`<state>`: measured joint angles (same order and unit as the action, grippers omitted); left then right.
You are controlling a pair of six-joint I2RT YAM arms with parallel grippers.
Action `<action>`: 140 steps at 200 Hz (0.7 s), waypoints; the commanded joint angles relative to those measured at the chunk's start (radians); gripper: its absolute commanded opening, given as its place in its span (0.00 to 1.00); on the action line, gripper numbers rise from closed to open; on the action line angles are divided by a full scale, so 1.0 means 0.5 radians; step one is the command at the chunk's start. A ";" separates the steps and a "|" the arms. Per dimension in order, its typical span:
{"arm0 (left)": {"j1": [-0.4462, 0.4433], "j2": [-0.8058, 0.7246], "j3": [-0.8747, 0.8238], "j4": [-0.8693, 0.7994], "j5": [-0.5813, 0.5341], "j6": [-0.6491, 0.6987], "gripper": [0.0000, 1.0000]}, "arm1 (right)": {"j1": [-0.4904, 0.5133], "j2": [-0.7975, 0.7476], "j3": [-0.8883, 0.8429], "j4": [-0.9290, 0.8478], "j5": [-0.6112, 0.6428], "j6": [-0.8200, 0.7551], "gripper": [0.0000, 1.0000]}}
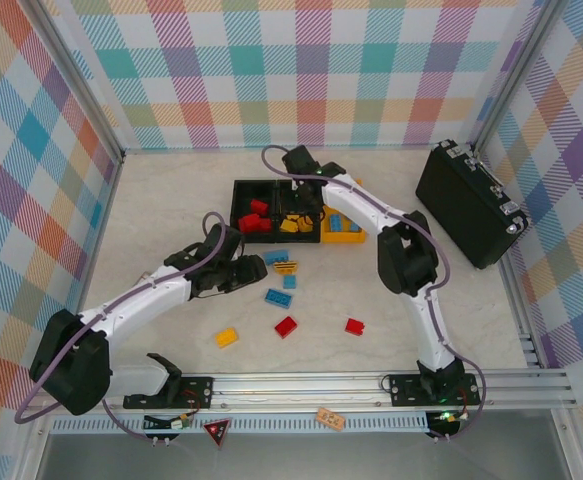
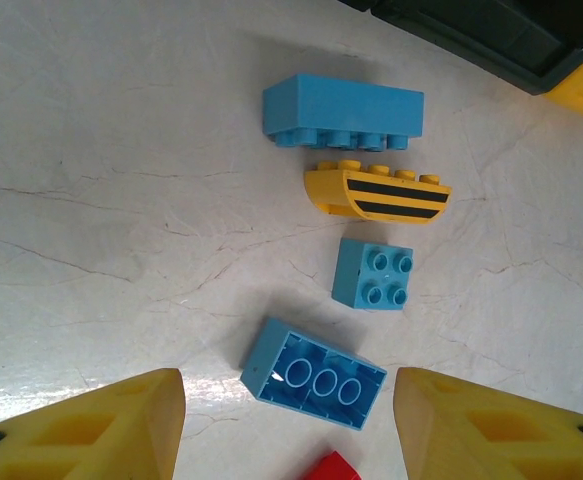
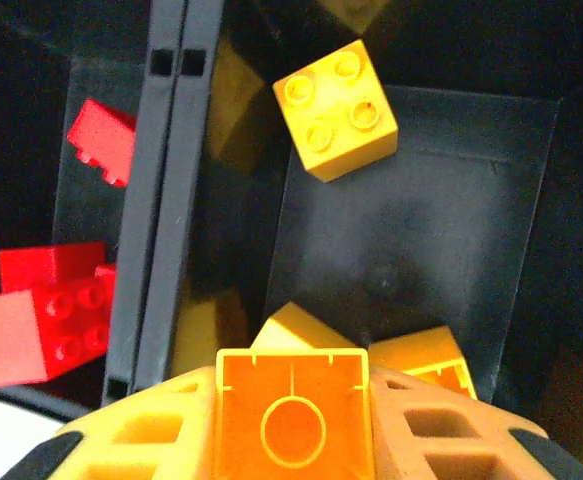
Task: Sort the legos into containers by color
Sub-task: Place the lego in the container.
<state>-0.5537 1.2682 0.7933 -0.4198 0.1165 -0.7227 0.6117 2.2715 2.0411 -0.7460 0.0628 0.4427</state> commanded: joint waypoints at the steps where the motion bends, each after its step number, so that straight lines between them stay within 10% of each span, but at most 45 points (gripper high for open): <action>1: 0.017 -0.039 -0.036 -0.054 -0.028 -0.032 0.57 | -0.022 0.085 0.148 -0.101 -0.028 -0.014 0.30; 140: 0.018 -0.099 -0.061 -0.123 -0.055 -0.043 0.58 | -0.021 -0.061 0.117 -0.076 -0.061 -0.035 0.48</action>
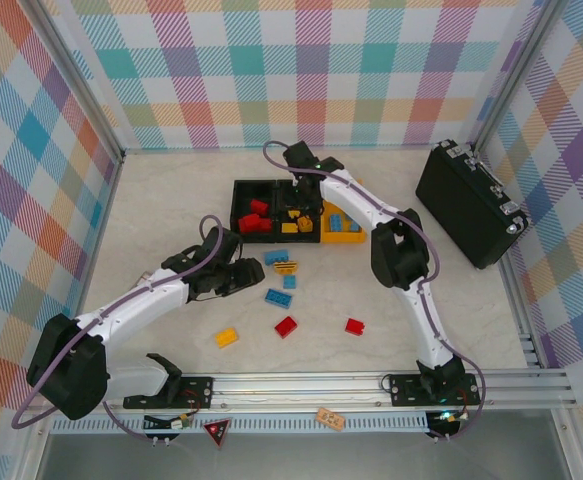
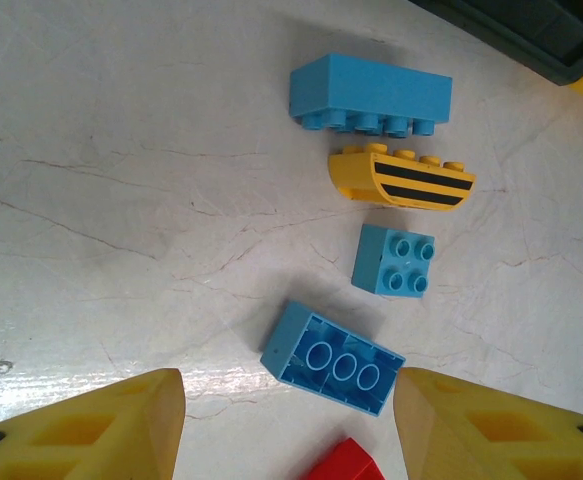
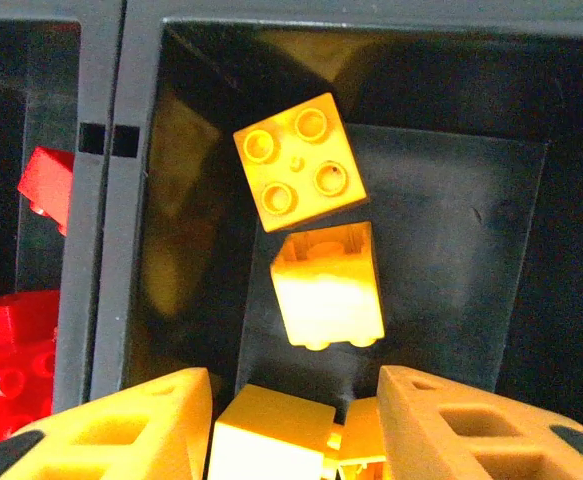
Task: Sort the legos into containers by color
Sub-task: Place the lego in the container.
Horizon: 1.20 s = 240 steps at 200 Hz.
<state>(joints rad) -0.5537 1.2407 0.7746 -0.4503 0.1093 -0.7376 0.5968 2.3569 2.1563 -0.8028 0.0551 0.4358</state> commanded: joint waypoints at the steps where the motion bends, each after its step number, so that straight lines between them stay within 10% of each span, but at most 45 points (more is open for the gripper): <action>1: 0.018 -0.045 -0.022 -0.062 -0.041 -0.013 0.58 | 0.009 -0.238 -0.121 0.039 -0.044 -0.021 0.48; 136: 0.004 0.080 0.024 -0.149 0.052 0.054 0.59 | 0.046 -1.100 -1.272 0.480 -0.191 0.040 0.52; 240: -0.328 0.712 0.529 -0.339 -0.033 0.425 0.76 | 0.034 -2.077 -2.346 0.454 -0.266 0.085 0.63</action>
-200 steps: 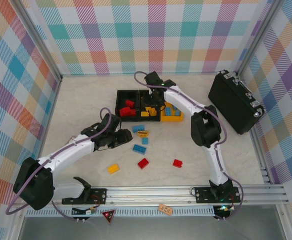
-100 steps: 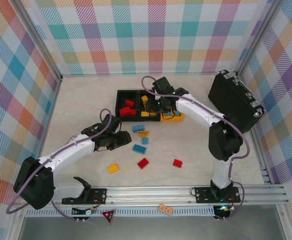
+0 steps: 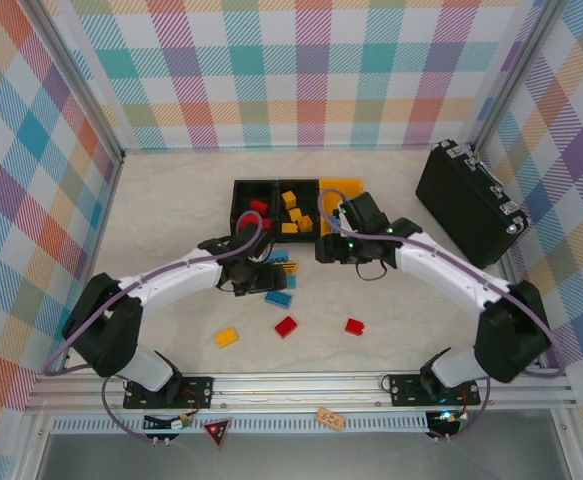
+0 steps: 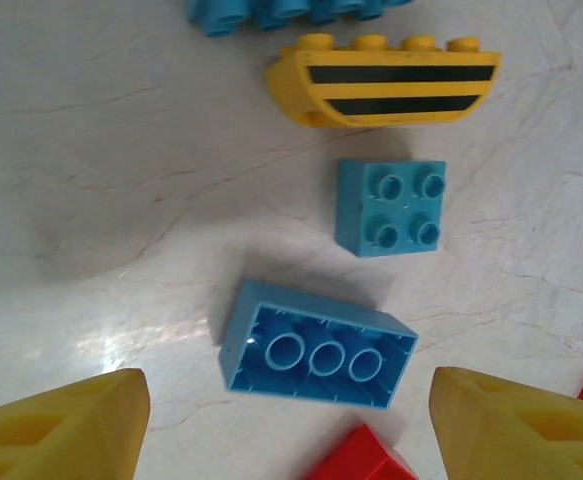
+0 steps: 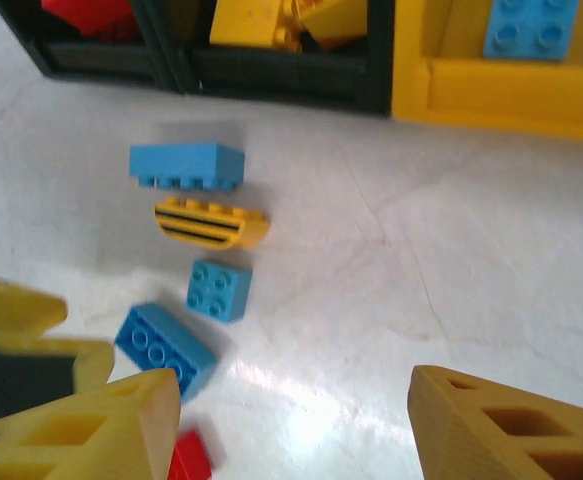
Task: Sort the legos into containers by color
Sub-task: Place the lego in the container, then pick up the lego from the middle-left of the table.
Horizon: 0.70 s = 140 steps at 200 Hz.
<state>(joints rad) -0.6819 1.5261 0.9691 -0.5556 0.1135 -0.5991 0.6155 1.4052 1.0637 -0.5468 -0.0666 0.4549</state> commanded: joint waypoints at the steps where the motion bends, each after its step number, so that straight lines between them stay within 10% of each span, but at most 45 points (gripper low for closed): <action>1: -0.075 0.149 0.146 -0.133 -0.042 0.155 0.76 | -0.005 -0.183 -0.170 -0.060 -0.021 0.049 0.63; 140: -0.330 0.651 0.500 -0.457 -0.377 0.361 0.74 | -0.074 -0.703 -0.728 -0.175 0.040 0.330 0.65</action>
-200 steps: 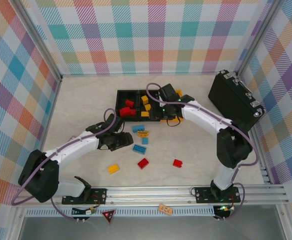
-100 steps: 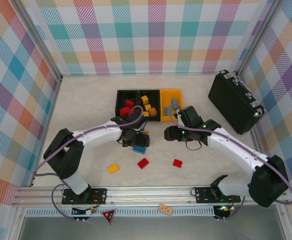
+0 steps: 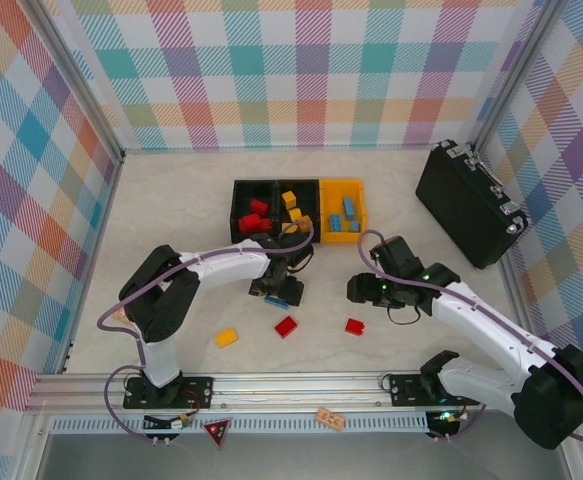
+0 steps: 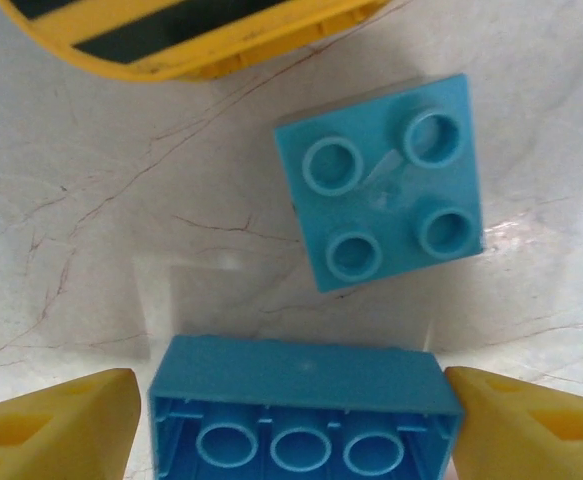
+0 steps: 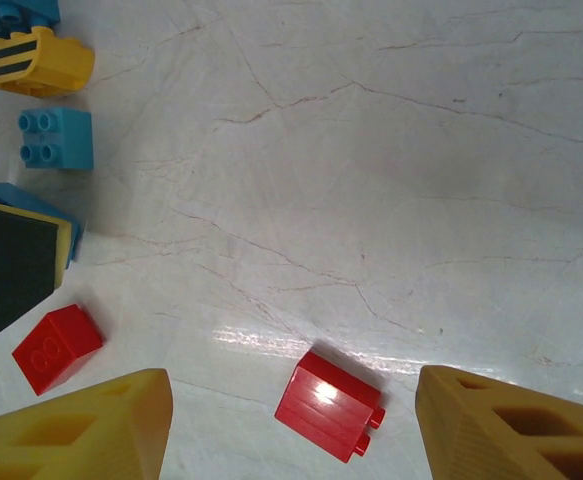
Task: Sort the legos into containers by color
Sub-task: Pick up the lego from the middle-left of the table.
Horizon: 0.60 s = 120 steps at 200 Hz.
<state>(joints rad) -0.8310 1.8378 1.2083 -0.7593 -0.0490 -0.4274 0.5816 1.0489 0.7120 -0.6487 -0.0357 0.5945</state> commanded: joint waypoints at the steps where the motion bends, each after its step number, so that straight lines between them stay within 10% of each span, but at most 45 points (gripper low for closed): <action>1: -0.032 0.026 0.022 -0.046 -0.052 0.016 0.74 | -0.007 0.010 -0.025 0.030 -0.023 0.050 0.65; 50: -0.034 -0.023 0.025 -0.001 -0.029 -0.004 0.55 | -0.008 0.003 -0.110 0.216 -0.284 0.054 0.64; 120: -0.006 -0.070 0.277 -0.057 -0.035 0.011 0.52 | -0.060 -0.107 -0.059 0.140 -0.161 0.100 0.64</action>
<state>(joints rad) -0.8349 1.8408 1.2633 -0.7624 -0.0586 -0.4290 0.5762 1.0294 0.6601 -0.5613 -0.1413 0.6205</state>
